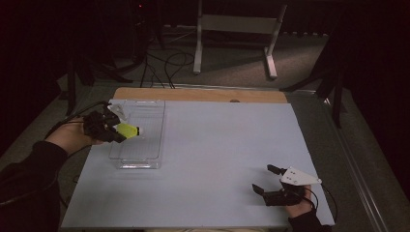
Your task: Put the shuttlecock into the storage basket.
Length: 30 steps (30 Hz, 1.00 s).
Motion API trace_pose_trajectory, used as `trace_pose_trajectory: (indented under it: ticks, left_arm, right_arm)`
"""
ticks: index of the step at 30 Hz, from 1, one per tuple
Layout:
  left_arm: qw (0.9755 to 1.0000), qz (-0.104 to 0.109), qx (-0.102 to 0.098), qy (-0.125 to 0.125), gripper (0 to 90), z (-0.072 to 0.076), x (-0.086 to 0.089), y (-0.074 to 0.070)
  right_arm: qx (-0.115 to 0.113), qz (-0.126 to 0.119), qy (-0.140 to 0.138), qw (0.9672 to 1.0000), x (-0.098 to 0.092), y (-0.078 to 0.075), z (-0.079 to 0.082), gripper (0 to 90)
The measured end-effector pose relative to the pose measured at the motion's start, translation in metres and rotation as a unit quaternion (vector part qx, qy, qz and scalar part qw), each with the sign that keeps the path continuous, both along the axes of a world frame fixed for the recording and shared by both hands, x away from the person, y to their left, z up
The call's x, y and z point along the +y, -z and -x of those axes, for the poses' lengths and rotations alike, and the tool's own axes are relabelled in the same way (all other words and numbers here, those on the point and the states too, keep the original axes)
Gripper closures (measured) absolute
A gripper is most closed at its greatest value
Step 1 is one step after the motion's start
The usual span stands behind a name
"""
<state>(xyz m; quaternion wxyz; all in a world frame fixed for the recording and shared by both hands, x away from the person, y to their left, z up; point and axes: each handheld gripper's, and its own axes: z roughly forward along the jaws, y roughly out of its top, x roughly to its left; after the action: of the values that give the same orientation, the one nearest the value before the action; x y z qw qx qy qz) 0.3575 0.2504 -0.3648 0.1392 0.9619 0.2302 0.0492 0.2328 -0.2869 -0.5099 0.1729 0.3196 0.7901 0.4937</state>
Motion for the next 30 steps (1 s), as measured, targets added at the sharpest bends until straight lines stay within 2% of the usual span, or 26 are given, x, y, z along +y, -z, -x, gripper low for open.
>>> trace_pose_trajectory:
  ticks: [6,9,13,20,22,26,30]
  left_arm:
    - [0.9991,-0.003,-0.002,0.043,90.0,-0.001,0.002,0.003]
    - [0.9984,-0.004,0.003,0.056,90.0,-0.004,0.001,0.005]
    - [0.9962,0.005,0.015,0.086,90.0,-0.006,0.0,0.006]
    - [0.9941,0.0,0.023,0.106,90.0,-0.013,-0.004,0.012]
    - [0.9941,0.003,0.027,0.105,90.0,-0.014,-0.006,0.015]
    - [0.9921,0.004,0.031,0.121,90.0,-0.012,-0.01,0.021]
    - [0.9913,0.004,0.034,0.127,90.0,-0.011,-0.012,0.027]
  right_arm:
    - [-0.001,0.001,-0.002,1.0,0.0,0.0,0.0,9.1]
    - [-0.001,0.0,0.0,1.0,-0.001,0.0,0.0,9.1]
    - [0.0,0.0,-0.001,1.0,0.0,0.0,0.0,9.1]
    - [0.0,0.0,-0.003,1.0,0.0,0.0,0.0,9.1]
    - [0.0,0.0,-0.003,1.0,0.0,0.0,0.0,9.1]
    - [-0.001,-0.001,-0.003,1.0,-0.001,0.0,0.0,9.1]
    - [0.0,-0.001,-0.005,1.0,0.0,-0.001,0.0,9.1]
